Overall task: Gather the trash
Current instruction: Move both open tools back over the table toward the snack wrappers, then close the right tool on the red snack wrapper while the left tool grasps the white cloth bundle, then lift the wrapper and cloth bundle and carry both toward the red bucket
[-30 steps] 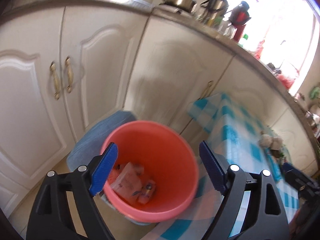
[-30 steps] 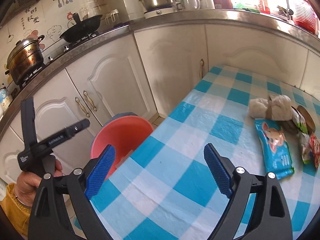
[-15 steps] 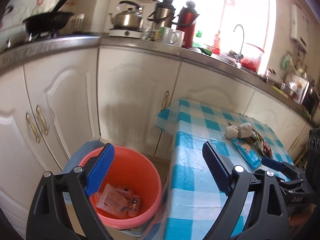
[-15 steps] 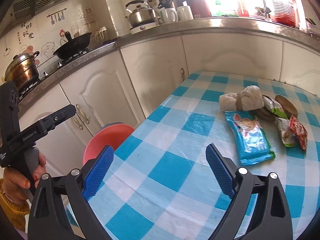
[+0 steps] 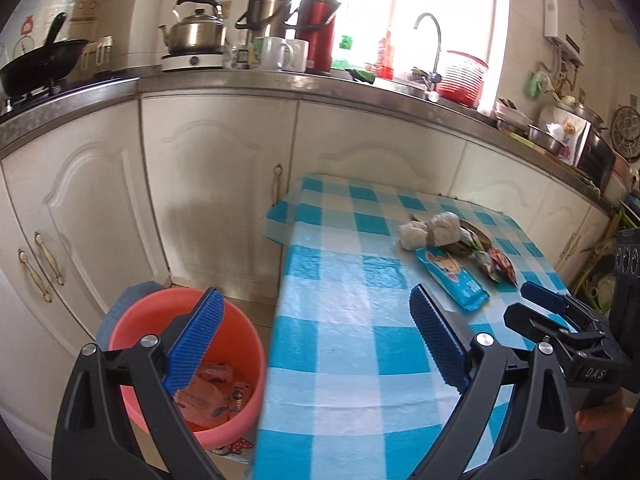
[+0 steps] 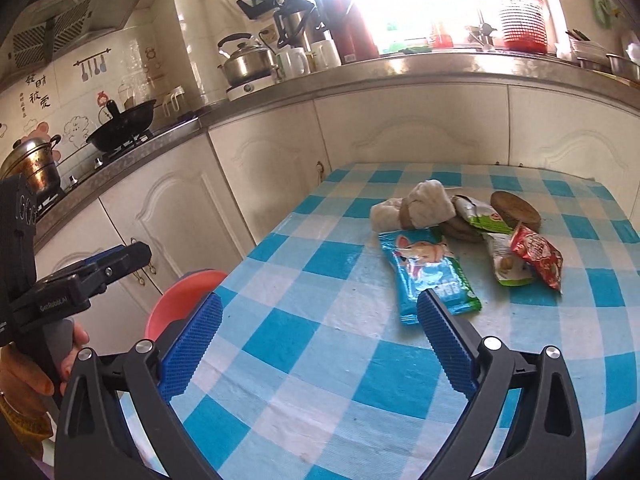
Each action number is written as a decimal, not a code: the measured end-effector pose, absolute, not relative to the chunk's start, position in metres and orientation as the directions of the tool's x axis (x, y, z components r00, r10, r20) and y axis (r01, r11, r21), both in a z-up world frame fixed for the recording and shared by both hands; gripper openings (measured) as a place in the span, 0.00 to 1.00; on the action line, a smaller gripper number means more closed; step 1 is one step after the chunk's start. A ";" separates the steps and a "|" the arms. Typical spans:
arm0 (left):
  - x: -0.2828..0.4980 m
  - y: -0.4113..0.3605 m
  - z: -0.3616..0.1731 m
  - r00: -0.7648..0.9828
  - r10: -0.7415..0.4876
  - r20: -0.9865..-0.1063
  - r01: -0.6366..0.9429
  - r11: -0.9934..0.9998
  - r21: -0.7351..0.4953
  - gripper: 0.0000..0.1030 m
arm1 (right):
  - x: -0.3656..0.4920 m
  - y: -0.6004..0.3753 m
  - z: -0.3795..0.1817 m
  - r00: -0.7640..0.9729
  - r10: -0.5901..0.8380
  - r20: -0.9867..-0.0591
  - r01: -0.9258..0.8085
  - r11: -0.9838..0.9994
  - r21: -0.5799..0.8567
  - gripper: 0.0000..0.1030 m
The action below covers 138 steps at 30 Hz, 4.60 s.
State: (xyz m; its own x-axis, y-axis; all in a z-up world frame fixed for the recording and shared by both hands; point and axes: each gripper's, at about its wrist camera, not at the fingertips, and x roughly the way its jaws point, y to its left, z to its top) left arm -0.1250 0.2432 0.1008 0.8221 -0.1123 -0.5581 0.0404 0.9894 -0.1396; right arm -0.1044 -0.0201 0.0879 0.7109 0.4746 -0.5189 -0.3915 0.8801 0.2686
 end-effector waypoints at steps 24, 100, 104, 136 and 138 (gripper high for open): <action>-0.096 0.145 0.079 0.715 -0.268 -0.645 0.242 0.961 -0.131 0.92 | -0.091 -0.126 0.073 0.728 0.386 -0.567 -0.233 0.916 0.326 0.96; 0.126 0.078 0.028 0.542 -0.413 -0.732 0.459 0.875 -0.154 0.37 | 0.029 -0.177 0.027 0.574 0.355 -0.738 -0.256 0.934 0.250 0.23; 0.117 0.082 0.033 0.554 -0.417 -0.720 0.443 0.880 -0.169 0.36 | 0.024 -0.178 0.029 0.593 0.346 -0.727 -0.237 0.938 0.253 0.22; 0.012 0.154 0.066 0.667 -0.388 -0.636 0.286 0.922 -0.262 0.36 | -0.051 -0.148 0.066 0.655 0.368 -0.660 -0.217 0.928 0.303 0.21; 0.004 0.161 0.068 0.675 -0.380 -0.633 0.273 0.925 -0.264 0.36 | -0.054 -0.140 0.068 0.650 0.377 -0.659 -0.230 0.925 0.303 0.21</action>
State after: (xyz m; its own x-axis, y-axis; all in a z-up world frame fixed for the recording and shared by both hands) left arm 0.0043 0.1614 0.0680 0.6748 -0.3800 -0.6327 0.2731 0.9250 -0.2643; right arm -0.0543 -0.1399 0.0684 0.6504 0.3775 -0.6591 -0.2297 0.9249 0.3030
